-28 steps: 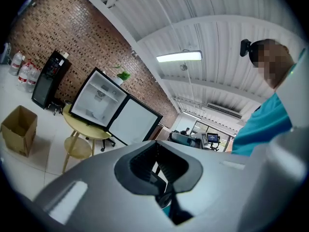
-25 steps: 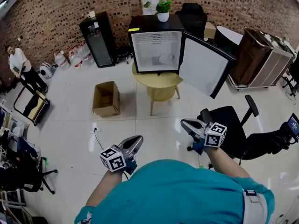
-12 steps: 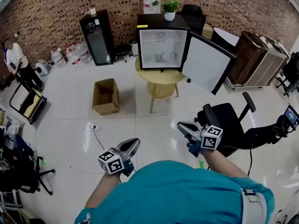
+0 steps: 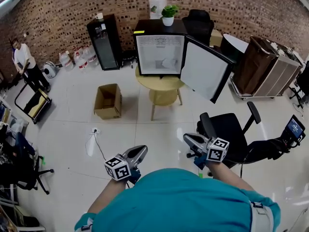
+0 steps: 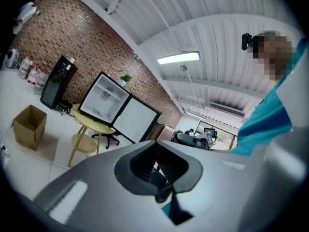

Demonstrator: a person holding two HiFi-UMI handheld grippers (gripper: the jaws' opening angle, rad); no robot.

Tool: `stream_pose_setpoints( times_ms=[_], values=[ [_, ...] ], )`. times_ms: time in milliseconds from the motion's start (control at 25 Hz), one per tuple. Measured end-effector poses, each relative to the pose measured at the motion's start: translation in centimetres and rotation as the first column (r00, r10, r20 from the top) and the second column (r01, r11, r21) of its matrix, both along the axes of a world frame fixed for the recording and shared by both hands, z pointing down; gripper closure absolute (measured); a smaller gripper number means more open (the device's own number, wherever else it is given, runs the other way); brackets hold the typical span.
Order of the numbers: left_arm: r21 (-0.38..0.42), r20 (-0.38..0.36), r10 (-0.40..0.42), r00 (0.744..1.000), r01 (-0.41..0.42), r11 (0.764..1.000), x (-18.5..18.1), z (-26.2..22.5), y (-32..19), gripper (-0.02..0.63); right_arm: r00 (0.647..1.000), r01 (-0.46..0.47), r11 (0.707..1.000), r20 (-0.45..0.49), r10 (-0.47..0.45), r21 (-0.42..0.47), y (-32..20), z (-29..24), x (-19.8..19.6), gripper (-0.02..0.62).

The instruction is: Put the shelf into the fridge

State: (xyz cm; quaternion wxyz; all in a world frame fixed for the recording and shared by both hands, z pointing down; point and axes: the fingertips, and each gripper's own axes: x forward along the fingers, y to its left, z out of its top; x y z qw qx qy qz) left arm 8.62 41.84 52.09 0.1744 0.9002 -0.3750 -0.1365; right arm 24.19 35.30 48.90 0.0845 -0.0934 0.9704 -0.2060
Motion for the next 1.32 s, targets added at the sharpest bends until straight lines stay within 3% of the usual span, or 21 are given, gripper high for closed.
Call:
stream_pose_setpoints(
  times_ms=[160, 280, 480, 760, 1320],
  values=[
    [0.012, 0.035, -0.022, 0.999, 0.021, 1.0, 4.8, 1.1, -1.5, 0.606, 1.0, -0.012, 1.0, -0.004, 0.012, -0.005, -1.4, 1.3, 4.9, 0.595],
    [0.01, 0.045, -0.035, 0.998, 0.035, 0.999, 6.0, 1.1, -2.0, 0.606, 1.0, -0.011, 1.0, 0.007, 0.011, -0.008, -1.6, 1.3, 5.8, 0.595],
    [0.064, 0.111, -0.049, 0.993, 0.042, 0.997, 5.8, -0.9, -3.8, 0.606, 0.998, -0.019, 0.996, -0.055, 0.024, 0.086, -2.6, 0.7, 4.1, 0.595],
    [0.051, 0.135, -0.028, 0.99, 0.021, 0.998, 5.1, -1.0, -3.9, 0.606, 0.989, -0.021, 0.985, -0.138, 0.045, 0.168, -2.2, 1.0, 2.1, 0.595],
    [0.048, 0.136, -0.027, 0.99, 0.021, 0.999, 3.9, -1.1, -3.8, 0.606, 0.989, -0.025, 0.989, -0.142, 0.046, 0.146, -2.1, 1.7, 1.4, 0.595]
  ],
)
